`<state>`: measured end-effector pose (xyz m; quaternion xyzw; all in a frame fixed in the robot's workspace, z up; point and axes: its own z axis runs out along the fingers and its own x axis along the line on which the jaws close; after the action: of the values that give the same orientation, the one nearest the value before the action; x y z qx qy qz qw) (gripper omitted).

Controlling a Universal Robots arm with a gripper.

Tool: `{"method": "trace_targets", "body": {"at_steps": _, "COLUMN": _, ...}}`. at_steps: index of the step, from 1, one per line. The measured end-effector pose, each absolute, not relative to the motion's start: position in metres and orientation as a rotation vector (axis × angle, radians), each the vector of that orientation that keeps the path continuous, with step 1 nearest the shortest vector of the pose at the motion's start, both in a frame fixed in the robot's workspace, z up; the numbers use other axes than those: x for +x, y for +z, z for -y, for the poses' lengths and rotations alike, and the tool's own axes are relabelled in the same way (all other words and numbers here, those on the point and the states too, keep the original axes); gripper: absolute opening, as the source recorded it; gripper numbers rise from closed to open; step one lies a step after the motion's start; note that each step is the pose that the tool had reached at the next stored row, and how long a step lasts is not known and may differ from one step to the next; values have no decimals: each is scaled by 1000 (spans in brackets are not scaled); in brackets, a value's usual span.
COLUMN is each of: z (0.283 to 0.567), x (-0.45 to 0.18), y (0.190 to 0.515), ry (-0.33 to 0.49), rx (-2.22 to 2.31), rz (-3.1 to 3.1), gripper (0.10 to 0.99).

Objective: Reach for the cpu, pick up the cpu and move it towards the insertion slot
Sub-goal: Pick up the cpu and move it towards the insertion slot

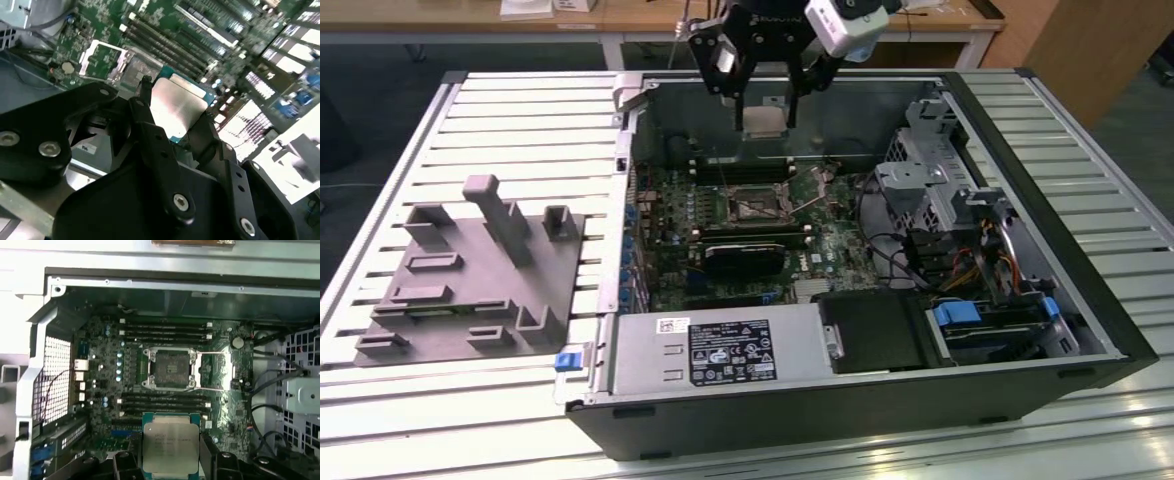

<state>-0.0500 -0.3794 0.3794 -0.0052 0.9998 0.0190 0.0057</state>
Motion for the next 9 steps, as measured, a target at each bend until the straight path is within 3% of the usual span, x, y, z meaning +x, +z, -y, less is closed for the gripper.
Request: {"method": "trace_targets", "body": {"at_steps": 9, "z": 350, "x": -36, "y": 371, "ry": 59, "rx": -16, "rz": -3130, "gripper": 541}}
